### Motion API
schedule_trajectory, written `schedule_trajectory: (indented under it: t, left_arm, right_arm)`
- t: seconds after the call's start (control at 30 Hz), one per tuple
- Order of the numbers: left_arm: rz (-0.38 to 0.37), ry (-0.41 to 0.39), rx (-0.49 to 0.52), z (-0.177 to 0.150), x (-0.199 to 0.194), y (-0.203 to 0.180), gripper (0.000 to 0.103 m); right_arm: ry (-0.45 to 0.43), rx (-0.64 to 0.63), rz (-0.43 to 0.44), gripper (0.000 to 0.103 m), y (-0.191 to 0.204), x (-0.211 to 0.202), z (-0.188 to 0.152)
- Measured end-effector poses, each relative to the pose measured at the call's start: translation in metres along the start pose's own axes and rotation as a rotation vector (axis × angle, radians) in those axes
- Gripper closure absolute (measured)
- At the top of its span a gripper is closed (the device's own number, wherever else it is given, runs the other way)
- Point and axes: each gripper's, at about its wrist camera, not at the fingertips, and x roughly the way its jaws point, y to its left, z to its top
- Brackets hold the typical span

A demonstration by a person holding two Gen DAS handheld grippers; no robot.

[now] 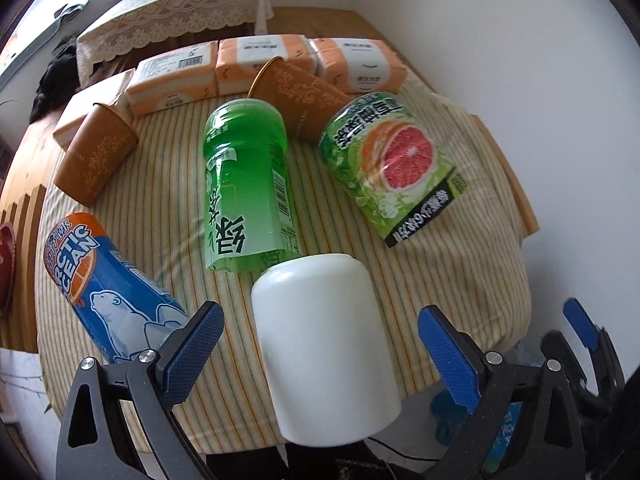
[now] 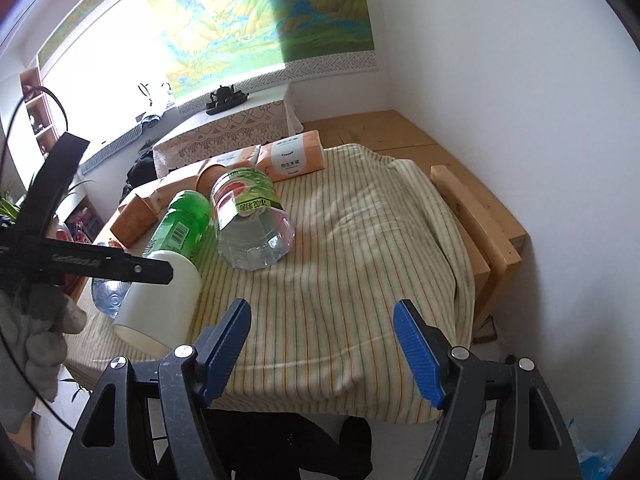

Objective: Flip cup upside down
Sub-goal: 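Rotate the held white cup with the left gripper so its rim faces down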

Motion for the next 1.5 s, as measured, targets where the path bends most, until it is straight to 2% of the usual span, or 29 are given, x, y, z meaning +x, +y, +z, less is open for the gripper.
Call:
schedule_trajectory:
  t: [0.27,0.47,0.73,0.97,1.1,1.5]
  left_arm:
    - [0.028,0.031,-0.040,0.005,0.019,0.001,0.019]
    - [0.044,0.035,-0.033,0.006,0.025,0.001,0.024]
    - [0.059,0.031,0.000,0.011,0.028,-0.004,0.026]
    - [0.014,0.025,-0.006,0.009,0.023,-0.005,0.026]
    - [-0.007,-0.017,0.015,0.001,0.005,-0.008,0.026]
    - [-0.017,-0.214,0.099,-0.018,-0.045,-0.021,0.026]
  right_arm:
    - [-0.008,-0.019,0.005,0.033,-0.002,0.000,-0.004]
    - [-0.019,-0.024,-0.004,0.033,-0.005,-0.003,-0.006]
    - [-0.023,-0.014,-0.013,0.033,-0.012,-0.004,-0.007]
    - [-0.018,-0.008,-0.016,0.033,-0.013,-0.002,-0.008]
    - [-0.012,-0.007,-0.016,0.033,-0.011,0.000,-0.009]
    - [-0.007,-0.025,-0.020,0.033,0.000,0.007,-0.009]
